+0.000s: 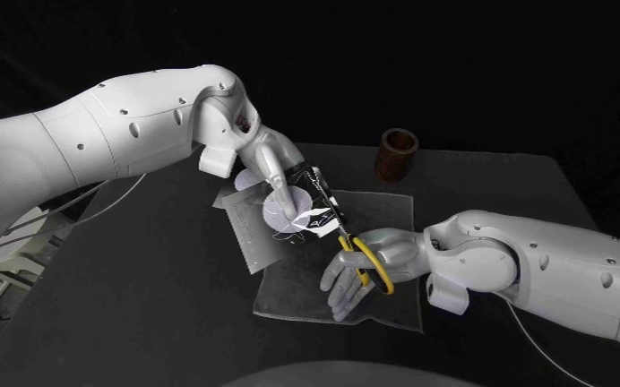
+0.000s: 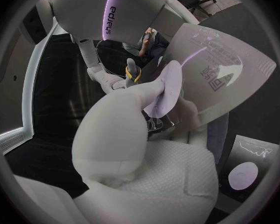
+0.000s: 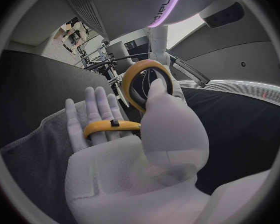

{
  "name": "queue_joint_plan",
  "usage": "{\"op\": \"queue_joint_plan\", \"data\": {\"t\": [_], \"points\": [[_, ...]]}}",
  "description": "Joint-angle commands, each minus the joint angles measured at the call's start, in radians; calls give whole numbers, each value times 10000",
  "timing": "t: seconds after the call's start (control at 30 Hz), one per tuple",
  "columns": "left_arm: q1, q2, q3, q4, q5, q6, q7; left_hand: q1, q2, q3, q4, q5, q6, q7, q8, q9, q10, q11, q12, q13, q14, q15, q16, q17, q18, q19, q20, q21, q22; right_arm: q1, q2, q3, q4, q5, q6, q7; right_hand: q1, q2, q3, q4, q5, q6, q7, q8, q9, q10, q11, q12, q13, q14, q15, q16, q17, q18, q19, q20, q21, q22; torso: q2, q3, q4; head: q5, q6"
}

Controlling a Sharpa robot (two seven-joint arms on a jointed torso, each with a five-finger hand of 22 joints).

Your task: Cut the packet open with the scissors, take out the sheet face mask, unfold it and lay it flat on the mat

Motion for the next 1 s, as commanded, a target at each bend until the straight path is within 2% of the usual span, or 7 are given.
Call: {"op": "queue_joint_plan", "data": {"t": [0.03,0.7,0.77,1.0], "points": [[8,47,2,38,164,2319,-2,-11,109,60,-20,37,20,19,29,699,47,-10,50,1,17,-69,-47,8,117,-57,-31,70,15,23,37,25,-31,-29,161,139,-22,142,33,-9,-20,64,800,56,14,86,3,54,-17,33,25,50,-15,1151,76,-25,54,10,5,6,-1,20,-13],[10,46,-1,92,182,2417,-153,-17,112,60,-27,37,21,18,25,712,49,-11,52,4,20,-70,-47,13,119,-58,-33,77,18,69,42,30,-116,-42,63,149,11,243,15,-15,-22,104,786,71,15,121,-10,65,-16,68,13,66,-38,1162,142,-26,74,17,3,9,-3,36,-62],[10,49,-3,110,183,2426,-171,-17,112,60,-27,37,21,18,25,712,49,-11,52,4,20,-70,-47,13,119,-58,-33,77,18,75,44,31,-127,-42,28,168,51,338,-21,-21,-22,155,766,90,18,177,-30,87,-13,120,-6,90,-60,1178,218,-27,97,25,4,10,-2,29,-61],[10,63,-12,200,184,2486,-303,-19,112,59,-43,37,26,15,21,732,57,-15,57,9,30,-76,-44,22,122,-54,-37,91,24,115,49,37,-148,-43,-41,204,91,400,-58,-28,-23,190,751,102,18,218,-45,102,-12,154,-18,105,-77,1188,250,-28,109,27,7,13,0,27,-65]]}}
